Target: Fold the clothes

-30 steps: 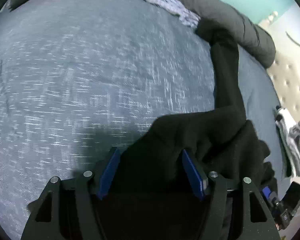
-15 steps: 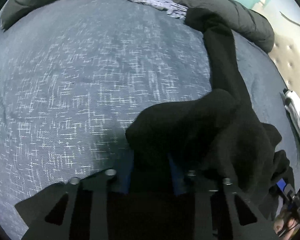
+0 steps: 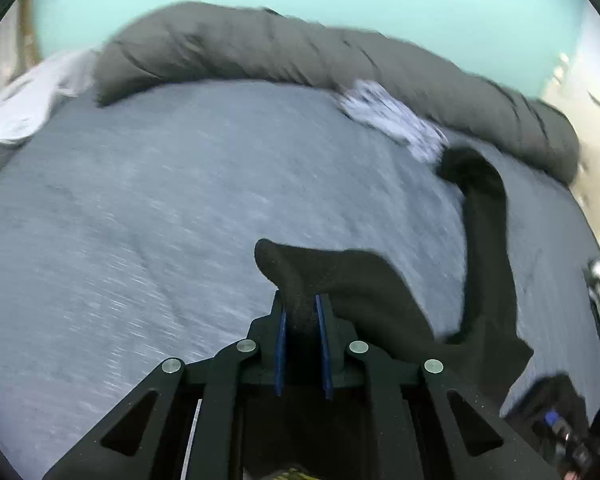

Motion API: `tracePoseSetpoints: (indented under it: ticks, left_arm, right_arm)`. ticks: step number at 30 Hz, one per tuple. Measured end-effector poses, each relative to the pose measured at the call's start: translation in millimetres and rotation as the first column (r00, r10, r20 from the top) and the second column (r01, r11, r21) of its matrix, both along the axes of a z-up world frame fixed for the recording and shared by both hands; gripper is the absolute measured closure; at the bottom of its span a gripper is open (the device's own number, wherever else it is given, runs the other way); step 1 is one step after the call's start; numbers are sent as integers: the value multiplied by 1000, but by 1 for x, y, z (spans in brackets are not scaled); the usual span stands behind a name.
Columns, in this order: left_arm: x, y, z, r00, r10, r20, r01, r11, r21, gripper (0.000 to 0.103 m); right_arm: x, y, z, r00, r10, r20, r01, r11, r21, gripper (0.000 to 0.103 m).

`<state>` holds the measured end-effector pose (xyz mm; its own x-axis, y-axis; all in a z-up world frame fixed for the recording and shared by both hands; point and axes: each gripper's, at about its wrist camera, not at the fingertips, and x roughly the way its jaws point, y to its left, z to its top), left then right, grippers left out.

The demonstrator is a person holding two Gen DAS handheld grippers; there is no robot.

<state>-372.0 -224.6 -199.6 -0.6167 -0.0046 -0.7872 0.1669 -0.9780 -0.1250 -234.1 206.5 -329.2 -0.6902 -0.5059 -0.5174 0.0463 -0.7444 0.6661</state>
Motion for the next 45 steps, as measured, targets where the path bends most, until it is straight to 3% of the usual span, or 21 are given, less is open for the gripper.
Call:
tracePoseSetpoints:
  ticks: [4,7,10,12,13,19,21,25,28,34,37,45]
  left_arm:
    - [-4,-33,21,994,101,-29,-102,994,-32,90]
    - [-4,-59,28,976,208,-59,-211,977,-40,90]
    - [-9,-84,16,956,292,-22,-293,956,-24,88]
    - [-12,-95,-7,963,259,68,-264,961,77,78]
    - [-10,-97,-13,966,249,76,-255,962,92,74]
    - [28,-112,-29,964,256,71,-263,956,127,63]
    - [47,-117,-31,966,249,67,-256,958,127,54]
    - [81,-125,-43,968,243,62,-249,959,137,53]
    - [94,-118,-68,972,200,122,-212,973,94,52]
    - [97,-85,-114,976,123,180,-151,977,152,52]
    - [90,-68,-116,982,99,162,-126,978,166,52]
    - [63,-23,-86,997,25,67,-36,984,173,52]
  right_arm:
    - [0,-1,0,1000,3,-2,-3,1000,5,53]
    - [0,-1,1,1000,8,-7,-8,1000,9,53]
    - [-1,-2,1,1000,13,-9,-13,1000,16,53]
    - [-2,-2,1,1000,16,-8,-16,1000,20,53]
    - [-2,-3,0,1000,17,-6,-17,1000,20,53]
    - [0,-3,2,1000,16,-10,-16,1000,22,53]
    - [-1,-4,2,1000,15,-10,-15,1000,20,53]
    - [0,-5,3,1000,13,-13,-13,1000,20,53]
    - [0,-8,3,1000,18,-13,-18,1000,22,53]
    - [0,-11,3,1000,25,-12,-25,999,29,53]
    - [-1,-9,2,1000,24,-9,-24,999,27,53]
    - [0,-8,1,1000,23,-9,-23,999,24,53]
